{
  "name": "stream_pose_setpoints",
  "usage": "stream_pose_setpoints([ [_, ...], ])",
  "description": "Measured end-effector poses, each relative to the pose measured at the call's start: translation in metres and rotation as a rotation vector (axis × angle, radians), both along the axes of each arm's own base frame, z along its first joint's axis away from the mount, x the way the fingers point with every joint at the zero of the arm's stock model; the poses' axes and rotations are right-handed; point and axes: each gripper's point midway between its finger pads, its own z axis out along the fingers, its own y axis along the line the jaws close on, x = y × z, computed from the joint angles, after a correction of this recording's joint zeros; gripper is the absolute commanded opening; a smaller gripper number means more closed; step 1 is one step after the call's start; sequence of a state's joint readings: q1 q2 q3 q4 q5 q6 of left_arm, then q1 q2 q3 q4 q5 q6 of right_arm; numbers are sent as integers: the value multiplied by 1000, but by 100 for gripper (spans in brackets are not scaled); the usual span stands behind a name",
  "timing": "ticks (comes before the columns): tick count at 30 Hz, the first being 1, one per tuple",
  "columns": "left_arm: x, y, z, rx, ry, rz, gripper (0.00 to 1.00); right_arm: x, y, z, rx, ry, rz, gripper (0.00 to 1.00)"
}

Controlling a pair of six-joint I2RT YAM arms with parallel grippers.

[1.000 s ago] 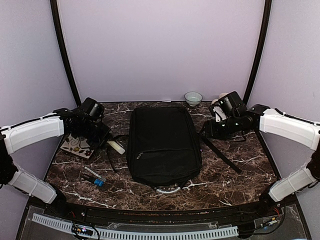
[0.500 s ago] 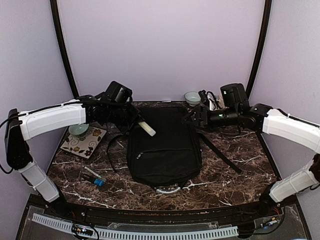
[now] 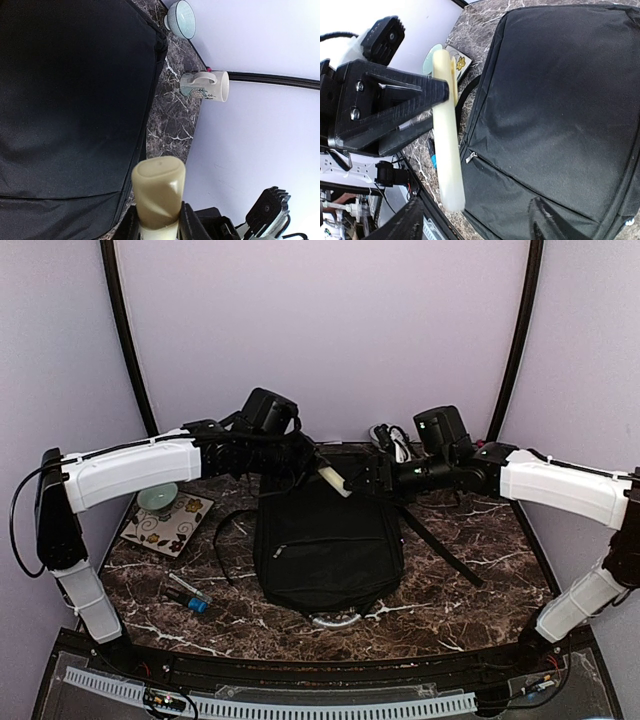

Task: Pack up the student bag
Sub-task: Pass from the left arm to the right

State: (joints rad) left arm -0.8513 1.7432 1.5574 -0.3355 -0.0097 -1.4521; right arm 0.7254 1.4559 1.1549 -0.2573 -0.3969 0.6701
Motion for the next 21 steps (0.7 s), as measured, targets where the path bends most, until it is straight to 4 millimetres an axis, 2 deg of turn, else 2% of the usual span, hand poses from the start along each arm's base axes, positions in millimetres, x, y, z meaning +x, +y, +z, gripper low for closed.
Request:
stream_pose_setpoints([
  [6, -3, -6, -2, -12, 10, -3, 13, 7, 10, 4, 17, -5, 11, 38],
  [8, -3, -7, -1, -16, 10, -3, 12, 9, 13, 5, 22, -11, 23, 35],
  [12, -2, -9, 0, -25, 4, -1, 12, 10, 18, 2, 26, 1, 38, 37],
  [18, -2, -11, 3, -37, -2, -1, 12, 6, 23, 2, 45, 17, 68, 12],
  [21, -1, -12, 4, -44, -5, 0, 12, 6, 25, 6, 64, 19, 67, 5],
])
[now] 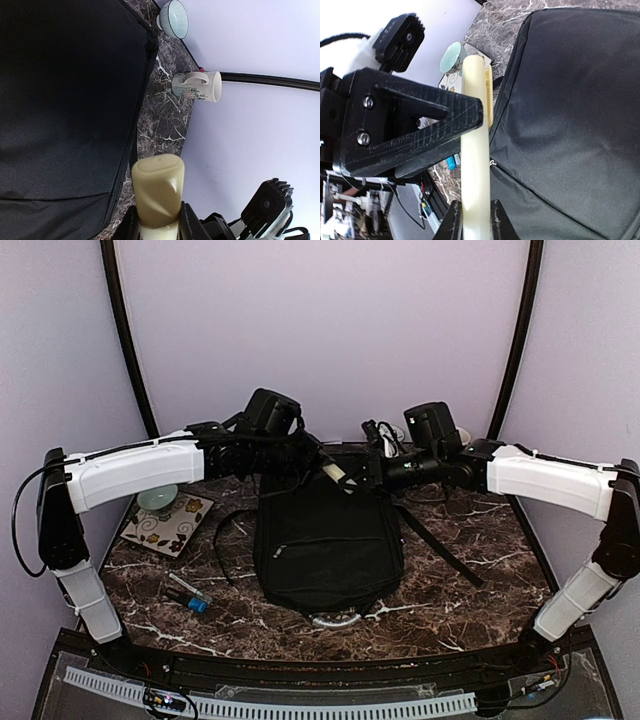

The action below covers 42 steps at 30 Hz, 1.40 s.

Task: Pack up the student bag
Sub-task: Pass from the left arm to the right, then grab the student bag from the center of the board.

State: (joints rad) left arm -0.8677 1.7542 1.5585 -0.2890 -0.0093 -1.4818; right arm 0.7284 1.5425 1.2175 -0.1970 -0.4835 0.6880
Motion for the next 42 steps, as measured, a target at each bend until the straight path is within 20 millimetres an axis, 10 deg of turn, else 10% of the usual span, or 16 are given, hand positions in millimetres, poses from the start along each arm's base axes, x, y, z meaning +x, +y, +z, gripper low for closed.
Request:
stream_pose_setpoints([
  [3, 1, 0, 1, -5, -6, 3, 21, 1, 1, 2, 8, -3, -4, 1],
  [12, 0, 10, -15, 105, -46, -25, 93, -5, -9, -14, -54, 28, -2, 0],
  [22, -46, 89, -66, 580, -167, -270, 91, -85, -52, -85, -116, 319, 151, 0],
  [30, -118, 155, -143, 674, -31, -395, 88, -100, -47, -103, -110, 479, 196, 0],
  [42, -121, 152, -177, 461, 53, -389, 71, -95, -43, -108, -123, 529, 180, 0],
])
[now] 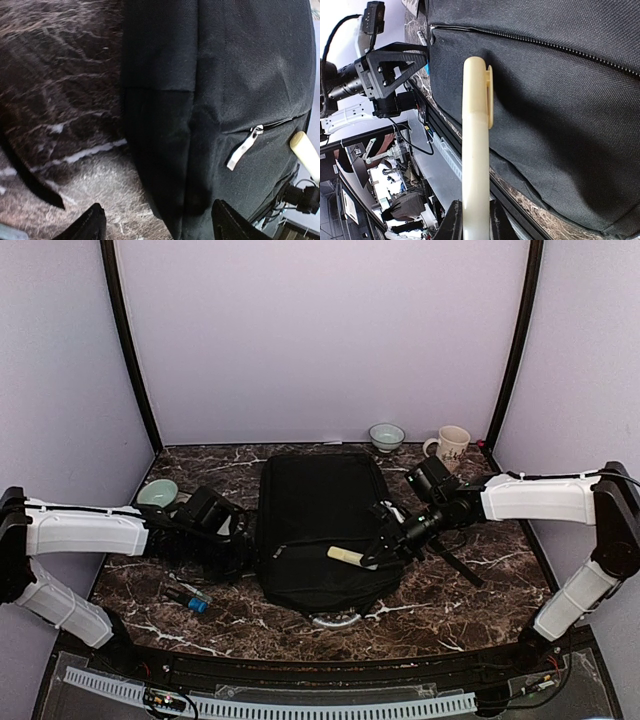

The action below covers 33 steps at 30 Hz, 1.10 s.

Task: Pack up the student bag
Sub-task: Grab the student bag from the center of the board.

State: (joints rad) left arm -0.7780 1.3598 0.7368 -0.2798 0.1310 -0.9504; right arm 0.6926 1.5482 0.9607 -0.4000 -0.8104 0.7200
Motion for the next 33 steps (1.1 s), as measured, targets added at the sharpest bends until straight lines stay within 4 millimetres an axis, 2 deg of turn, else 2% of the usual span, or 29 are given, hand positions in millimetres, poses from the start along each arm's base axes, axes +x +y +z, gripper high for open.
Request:
stream_pose_setpoints([
  [6, 4, -18, -8, -108, 46, -13, 63, 3, 0, 0, -12, 17, -33, 0],
  [8, 4, -25, -10, -133, 59, -28, 56, 6, 1, 0, -13, 20, -49, 0],
  [11, 4, -34, -11, -172, 70, -51, 40, 11, 3, 3, -3, 22, -75, 0],
  [14, 5, -39, -13, -188, 75, -66, 19, 17, 4, 4, 0, 23, -104, 0],
  [17, 7, -43, -10, -210, 65, -74, 7, 21, 4, 4, 0, 36, -128, 0],
  [19, 7, -45, -7, -224, 61, -80, 2, 24, 5, 2, 1, 49, -138, 0],
  [24, 7, -47, -5, -232, 55, -86, 0, 21, 9, -2, 32, 104, -126, 0],
  [29, 7, -48, -3, -241, 53, -95, 0, 7, 10, -12, 83, 192, -99, 0],
  [33, 6, -50, -1, -248, 43, -116, 0, 3, 10, -15, 96, 243, -107, 0],
])
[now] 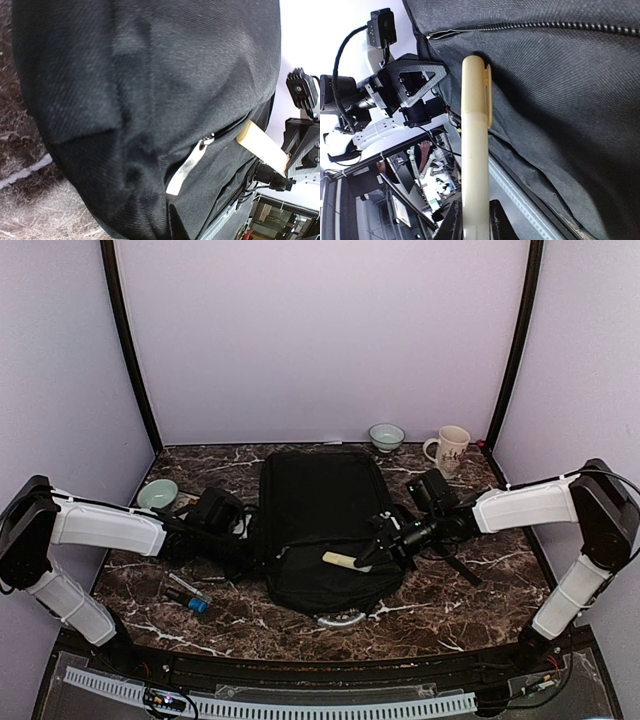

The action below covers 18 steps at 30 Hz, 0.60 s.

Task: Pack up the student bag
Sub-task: Grab the student bag from the center of the board.

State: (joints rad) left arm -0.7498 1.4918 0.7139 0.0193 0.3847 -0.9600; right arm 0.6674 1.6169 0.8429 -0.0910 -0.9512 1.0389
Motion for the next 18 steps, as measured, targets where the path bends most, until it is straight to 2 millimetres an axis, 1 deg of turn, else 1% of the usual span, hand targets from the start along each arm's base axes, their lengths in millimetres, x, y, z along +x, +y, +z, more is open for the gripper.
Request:
stream_pose_setpoints([
  [3, 0, -2, 3, 3, -17, -20, 0, 6, 0, -2, 0, 35, -29, 0],
  [7, 3, -9, 13, 2, -58, -47, 0, 19, -3, -2, -9, 66, -69, 0],
  [14, 4, -18, 27, 2, -116, -90, 0, 61, -6, 13, -3, 0, -173, 0],
  [18, 4, -20, 31, -3, -130, -101, 0, 75, -8, 17, -8, -41, -212, 0],
])
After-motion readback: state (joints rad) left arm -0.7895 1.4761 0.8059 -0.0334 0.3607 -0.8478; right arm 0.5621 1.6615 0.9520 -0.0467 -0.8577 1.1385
